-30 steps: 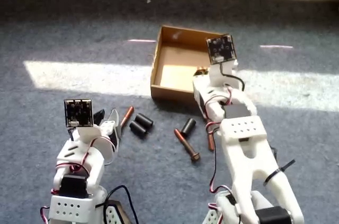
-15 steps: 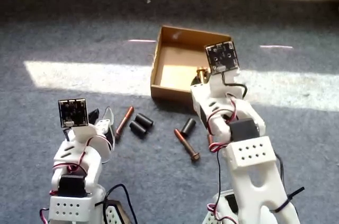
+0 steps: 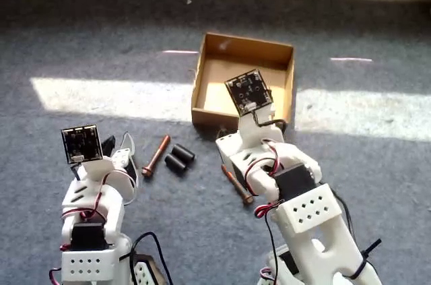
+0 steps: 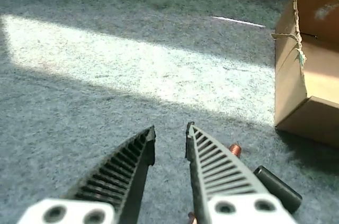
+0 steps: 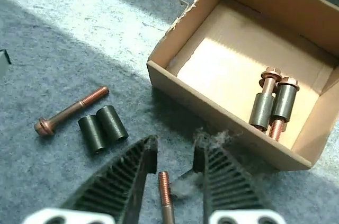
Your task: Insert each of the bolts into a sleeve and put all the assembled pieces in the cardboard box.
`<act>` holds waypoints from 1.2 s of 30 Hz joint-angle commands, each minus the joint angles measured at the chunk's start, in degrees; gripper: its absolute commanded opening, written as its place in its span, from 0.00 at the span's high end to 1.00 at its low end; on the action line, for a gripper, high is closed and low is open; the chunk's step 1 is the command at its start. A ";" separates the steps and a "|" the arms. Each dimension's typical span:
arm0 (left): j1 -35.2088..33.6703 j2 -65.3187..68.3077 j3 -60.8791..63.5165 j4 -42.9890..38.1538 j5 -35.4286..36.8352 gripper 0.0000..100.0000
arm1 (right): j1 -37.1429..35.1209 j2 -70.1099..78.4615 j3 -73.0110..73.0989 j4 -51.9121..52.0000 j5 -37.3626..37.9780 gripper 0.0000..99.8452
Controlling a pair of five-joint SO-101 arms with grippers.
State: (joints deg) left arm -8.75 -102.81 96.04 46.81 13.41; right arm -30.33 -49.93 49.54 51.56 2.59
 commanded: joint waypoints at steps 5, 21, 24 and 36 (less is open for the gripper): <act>-8.40 -1.45 1.10 -5.54 -0.35 0.88 | -1.71 -1.27 -0.13 3.30 -7.12 0.89; -10.95 -1.45 0.66 -5.54 -0.35 0.88 | -11.65 30.81 -18.77 8.40 7.56 0.89; -10.95 -1.45 0.75 -5.54 -0.35 0.88 | -11.74 36.00 -22.90 8.40 10.46 0.89; -10.95 -1.45 0.84 -5.54 -0.35 0.88 | -12.70 60.53 -48.66 17.27 14.42 0.89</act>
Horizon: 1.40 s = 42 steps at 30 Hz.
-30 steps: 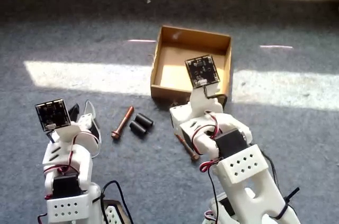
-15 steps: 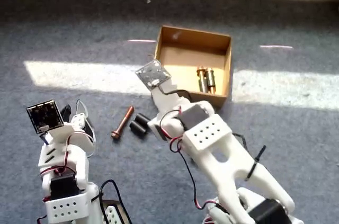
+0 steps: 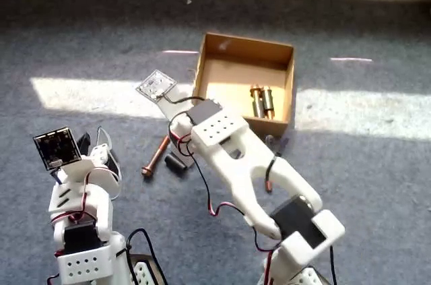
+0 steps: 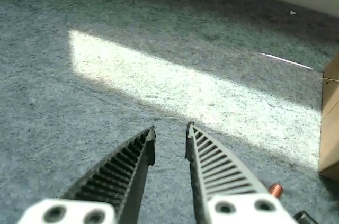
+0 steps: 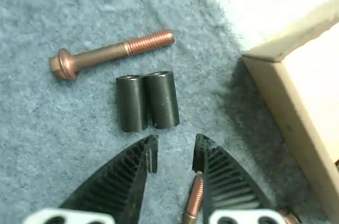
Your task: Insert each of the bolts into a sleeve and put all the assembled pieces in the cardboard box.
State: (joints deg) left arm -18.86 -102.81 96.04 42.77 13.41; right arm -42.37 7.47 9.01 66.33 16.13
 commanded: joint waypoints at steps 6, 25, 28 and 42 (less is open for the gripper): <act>-0.84 -1.45 1.01 -1.49 -0.35 0.88 | -0.92 11.03 -16.22 4.53 0.88 0.89; -0.75 -1.45 1.10 -1.49 -0.35 0.88 | -3.38 15.87 -16.57 6.73 0.88 0.89; -0.75 -1.45 1.10 -1.49 -0.35 0.88 | -3.38 16.48 -16.48 6.55 0.88 0.89; -0.75 -1.45 1.10 -1.49 -0.35 0.88 | -3.12 25.54 -17.10 6.46 0.88 0.93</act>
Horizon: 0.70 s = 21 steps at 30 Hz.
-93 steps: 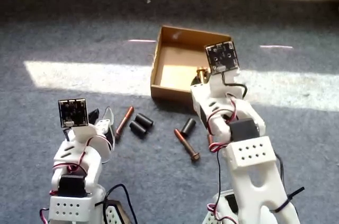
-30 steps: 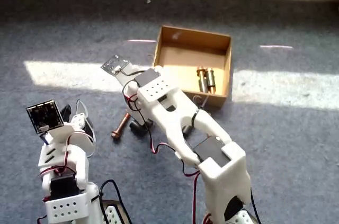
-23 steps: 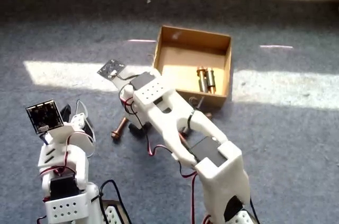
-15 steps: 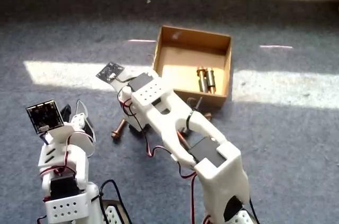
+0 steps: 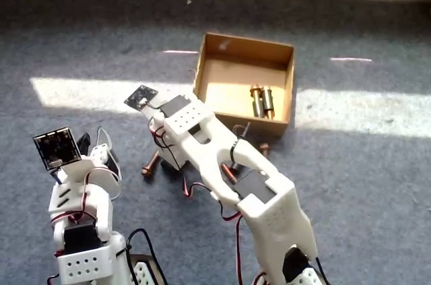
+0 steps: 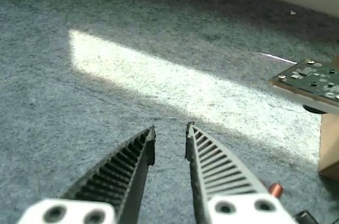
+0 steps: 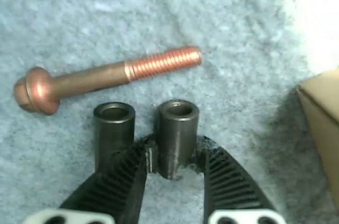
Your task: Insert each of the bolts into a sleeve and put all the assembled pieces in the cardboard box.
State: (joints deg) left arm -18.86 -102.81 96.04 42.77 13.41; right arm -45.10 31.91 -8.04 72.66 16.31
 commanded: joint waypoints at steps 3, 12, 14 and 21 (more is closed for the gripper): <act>-0.75 -1.45 1.10 -1.49 -0.35 0.88 | -0.22 0.66 -0.04 0.48 3.16 0.99; -0.84 -1.45 0.92 -1.49 -0.35 0.88 | 6.29 -19.38 3.21 2.95 1.93 1.00; -0.84 -1.45 0.92 -1.58 -0.35 0.88 | 7.43 -25.45 5.49 4.70 1.85 1.00; -0.75 -1.45 1.10 -2.64 -0.35 0.88 | 11.91 -49.80 20.44 6.29 -0.18 1.00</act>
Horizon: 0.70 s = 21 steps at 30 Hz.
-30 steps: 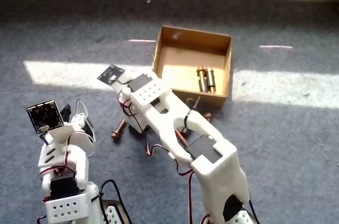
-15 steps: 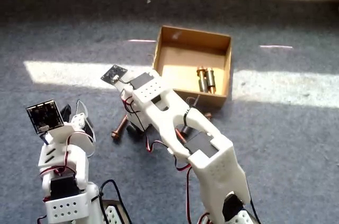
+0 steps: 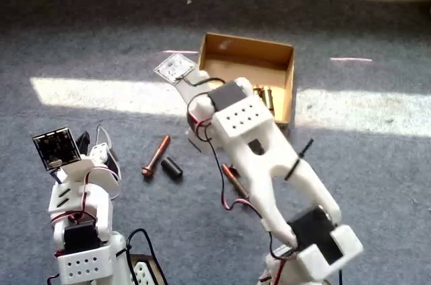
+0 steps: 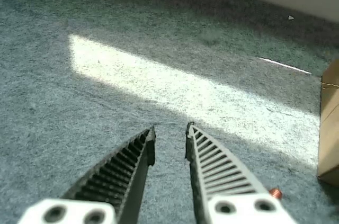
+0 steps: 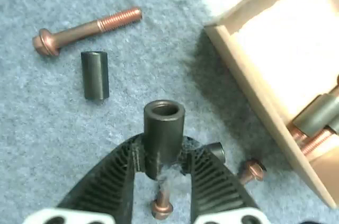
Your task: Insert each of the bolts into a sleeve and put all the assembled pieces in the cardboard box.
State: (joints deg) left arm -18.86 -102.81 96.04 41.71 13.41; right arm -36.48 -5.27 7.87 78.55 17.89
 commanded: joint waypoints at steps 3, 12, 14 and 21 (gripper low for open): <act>-0.66 -1.45 1.10 -1.58 -0.35 0.88 | 6.46 -22.64 11.82 0.40 -1.85 1.00; -0.57 -1.36 1.10 -1.58 -0.35 0.88 | 16.13 -48.13 29.76 0.31 -2.02 1.00; -0.48 -1.36 1.10 -1.58 -0.35 0.88 | 16.22 -52.44 33.54 -0.13 -2.02 1.00; -0.48 -1.36 1.10 -1.58 -0.35 0.88 | 17.54 -65.19 49.36 -9.01 -3.52 1.00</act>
State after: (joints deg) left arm -18.86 -102.81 96.04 41.36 13.41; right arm -20.75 -65.41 52.70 74.51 16.31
